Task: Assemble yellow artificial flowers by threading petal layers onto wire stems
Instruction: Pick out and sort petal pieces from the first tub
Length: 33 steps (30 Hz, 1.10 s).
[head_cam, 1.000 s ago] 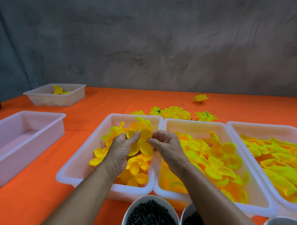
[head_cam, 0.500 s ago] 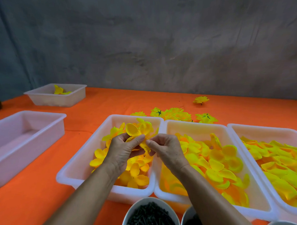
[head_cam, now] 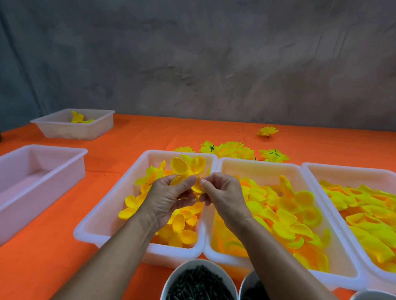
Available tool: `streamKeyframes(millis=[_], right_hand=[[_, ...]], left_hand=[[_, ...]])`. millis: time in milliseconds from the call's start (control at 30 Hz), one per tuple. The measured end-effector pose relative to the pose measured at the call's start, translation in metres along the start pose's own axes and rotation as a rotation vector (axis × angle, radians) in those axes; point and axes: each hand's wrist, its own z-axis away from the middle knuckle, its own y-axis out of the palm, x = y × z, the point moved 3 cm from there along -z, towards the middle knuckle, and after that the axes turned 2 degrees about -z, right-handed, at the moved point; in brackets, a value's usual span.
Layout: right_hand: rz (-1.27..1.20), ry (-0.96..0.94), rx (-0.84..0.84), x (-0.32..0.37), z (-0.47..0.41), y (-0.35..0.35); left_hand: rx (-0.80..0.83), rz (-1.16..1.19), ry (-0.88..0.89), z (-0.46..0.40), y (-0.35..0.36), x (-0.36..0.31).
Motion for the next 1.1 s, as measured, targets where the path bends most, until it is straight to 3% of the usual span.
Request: streamKeyframes(millis=[133,367,533,633,733,833,1100], right_hand=[[0.038,-0.035,-0.074,-0.001,-0.001,-0.002],[-0.123,0.101,0.062,-0.003,-0.001,-0.004],[-0.322,0.199,0.174,0.0,0.0,0.0],[-0.265,0.166,0.091,-0.001,-0.001,-0.002],[-0.102,0.07,-0.008,-0.003,-0.001,-0.003],[0.035,0.005,-0.037,-0.003,-0.001,-0.002],[0.029,-0.015,0.02,-0.003,-0.001,0.0]], left_hand=[[0.031,-0.103,-0.01,0.002,0.001,0.002],[0.133,-0.162,-0.003,0.003,-0.004,-0.001],[0.221,-0.022,0.018,0.001,-0.006,-0.004],[0.16,-0.042,0.029,0.0,-0.004,-0.001],[-0.003,-0.124,0.097,-0.003,-0.007,0.0],[-0.137,-0.044,0.142,-0.005,-0.014,-0.003],[-0.14,-0.153,0.087,-0.005,-0.015,-0.002]])
